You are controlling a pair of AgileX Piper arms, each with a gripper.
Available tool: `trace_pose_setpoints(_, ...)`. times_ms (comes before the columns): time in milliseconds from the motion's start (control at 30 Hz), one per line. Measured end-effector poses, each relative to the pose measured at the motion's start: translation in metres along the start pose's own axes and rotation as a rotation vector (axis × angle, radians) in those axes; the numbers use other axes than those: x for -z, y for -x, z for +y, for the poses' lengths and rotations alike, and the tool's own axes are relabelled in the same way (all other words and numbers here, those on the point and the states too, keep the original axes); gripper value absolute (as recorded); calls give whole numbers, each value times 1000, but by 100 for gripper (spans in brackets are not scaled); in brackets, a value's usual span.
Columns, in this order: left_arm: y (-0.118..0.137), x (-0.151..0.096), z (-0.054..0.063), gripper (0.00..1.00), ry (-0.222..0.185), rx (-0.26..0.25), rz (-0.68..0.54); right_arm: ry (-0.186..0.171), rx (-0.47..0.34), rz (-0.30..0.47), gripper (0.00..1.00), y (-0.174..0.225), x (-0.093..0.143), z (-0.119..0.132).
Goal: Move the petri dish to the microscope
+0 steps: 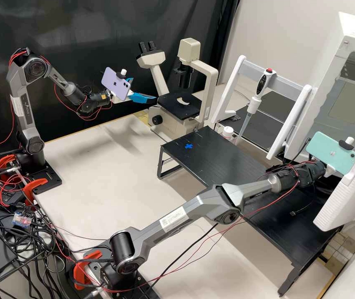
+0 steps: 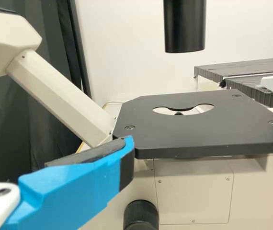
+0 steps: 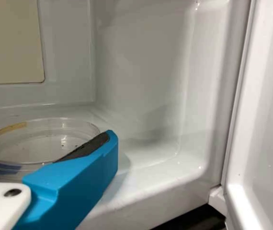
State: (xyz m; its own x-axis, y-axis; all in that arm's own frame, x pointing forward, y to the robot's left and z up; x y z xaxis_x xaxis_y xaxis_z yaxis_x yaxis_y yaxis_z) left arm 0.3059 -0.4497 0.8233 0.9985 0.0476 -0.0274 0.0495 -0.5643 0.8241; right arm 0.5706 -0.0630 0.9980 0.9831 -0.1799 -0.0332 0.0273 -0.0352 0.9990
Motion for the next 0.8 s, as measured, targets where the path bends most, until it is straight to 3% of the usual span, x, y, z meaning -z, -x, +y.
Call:
trace_pose_setpoints(367,0,0,0,100,0,0,0,-4,5,18,0,4,0,10)
trace_pose_setpoints(467,0,0,0,100,0,0,0,-27,12,18,0,4,-4,8)
trace_pose_setpoints(500,0,0,0,100,0,0,0,-15,5,17,0,4,-6,8)
trace_pose_setpoints(800,0,0,0,100,0,0,0,-42,11,51,0,24,-4,10)
